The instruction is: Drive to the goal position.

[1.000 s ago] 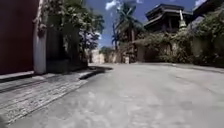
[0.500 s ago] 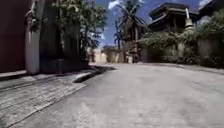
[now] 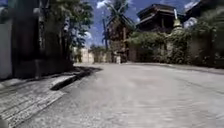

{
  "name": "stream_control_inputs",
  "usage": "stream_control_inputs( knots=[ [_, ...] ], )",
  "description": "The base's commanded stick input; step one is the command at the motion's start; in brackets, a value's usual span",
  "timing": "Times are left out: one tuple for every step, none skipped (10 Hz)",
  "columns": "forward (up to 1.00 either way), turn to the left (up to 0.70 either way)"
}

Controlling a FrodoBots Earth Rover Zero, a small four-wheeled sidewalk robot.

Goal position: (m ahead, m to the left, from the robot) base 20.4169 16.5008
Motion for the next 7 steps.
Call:
stream_control_inputs(
  knots=[
    [1.00, 0.19],
    [1.00, 0.12],
    [1.00, 0.07],
    [1.00, 0.20],
    [1.00, 0.11],
    [1.00, 0.20],
    [1.00, 0.14]
  ],
)
